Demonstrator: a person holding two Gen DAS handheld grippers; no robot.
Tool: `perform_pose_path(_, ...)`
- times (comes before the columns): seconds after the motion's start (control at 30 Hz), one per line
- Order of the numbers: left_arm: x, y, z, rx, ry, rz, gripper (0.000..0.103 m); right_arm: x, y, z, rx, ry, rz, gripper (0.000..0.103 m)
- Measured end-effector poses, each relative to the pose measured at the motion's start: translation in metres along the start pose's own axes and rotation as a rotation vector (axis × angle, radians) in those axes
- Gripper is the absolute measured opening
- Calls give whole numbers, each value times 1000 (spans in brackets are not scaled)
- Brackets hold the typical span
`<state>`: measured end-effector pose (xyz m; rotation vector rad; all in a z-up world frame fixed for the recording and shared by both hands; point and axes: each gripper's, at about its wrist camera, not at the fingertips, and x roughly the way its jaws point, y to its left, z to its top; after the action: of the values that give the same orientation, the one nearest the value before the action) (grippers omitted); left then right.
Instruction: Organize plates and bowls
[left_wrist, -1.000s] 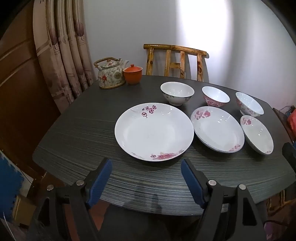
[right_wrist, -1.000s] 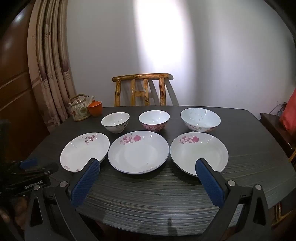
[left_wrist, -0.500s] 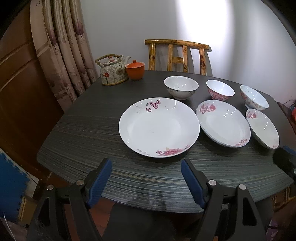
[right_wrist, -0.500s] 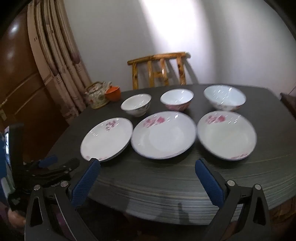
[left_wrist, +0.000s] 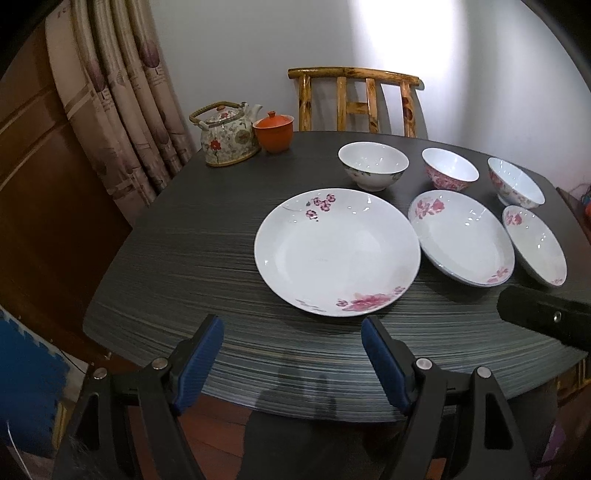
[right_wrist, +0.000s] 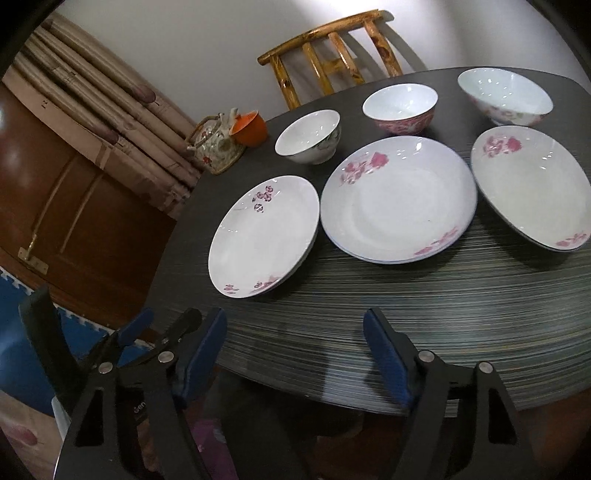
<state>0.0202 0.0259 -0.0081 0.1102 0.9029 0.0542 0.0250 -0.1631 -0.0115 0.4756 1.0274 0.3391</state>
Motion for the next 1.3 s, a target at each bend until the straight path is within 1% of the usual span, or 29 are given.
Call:
perform_pose_path(0.1, 4, 5, 7, 31, 11, 3, 79, 9, 2, 6, 30, 31, 19, 71)
perform_pose_path(0.17, 7, 10, 12, 51, 27, -19, 79, 16, 0, 9, 52, 49, 24, 65)
perform_pose_path(0.23, 12, 16, 18, 68, 47, -35, 79, 23, -3, 12, 83, 69, 30, 62)
perform_pose_path(0.33, 20, 30, 27, 50, 49, -27, 79, 35, -9, 17, 150, 105, 52, 59)
perform_pose_path(0.47, 41, 50, 39, 5, 99, -42, 79, 50, -9, 24, 181, 128, 38, 51)
perform_pose_path(0.53, 48, 56, 43, -10, 112, -58, 79, 58, -11, 29, 203, 141, 36, 49)
perform_pose_path(0.6, 54, 60, 47, -8, 121, -75, 79, 65, -13, 33, 237, 154, 53, 48)
perform_pose_path(0.77, 71, 62, 57, 30, 154, -113, 79, 76, -10, 42, 253, 152, 37, 48)
perform_pose_path(0.87, 82, 62, 62, 47, 175, -152, 79, 84, -13, 45, 281, 163, 42, 48)
perform_pose_path(0.93, 89, 62, 66, 39, 187, -172, 79, 91, -16, 47, 301, 173, 27, 48)
perform_pose_path(1.0, 96, 64, 68, 31, 196, -197, 79, 96, -19, 46, 318, 184, 30, 48)
perform_pose_path(1.1, 107, 68, 71, 16, 213, -226, 79, 102, -20, 47, 318, 185, 4, 48)
perform_pose_path(1.3, 129, 79, 77, -30, 234, -255, 79, 113, -22, 51, 331, 197, -2, 48)
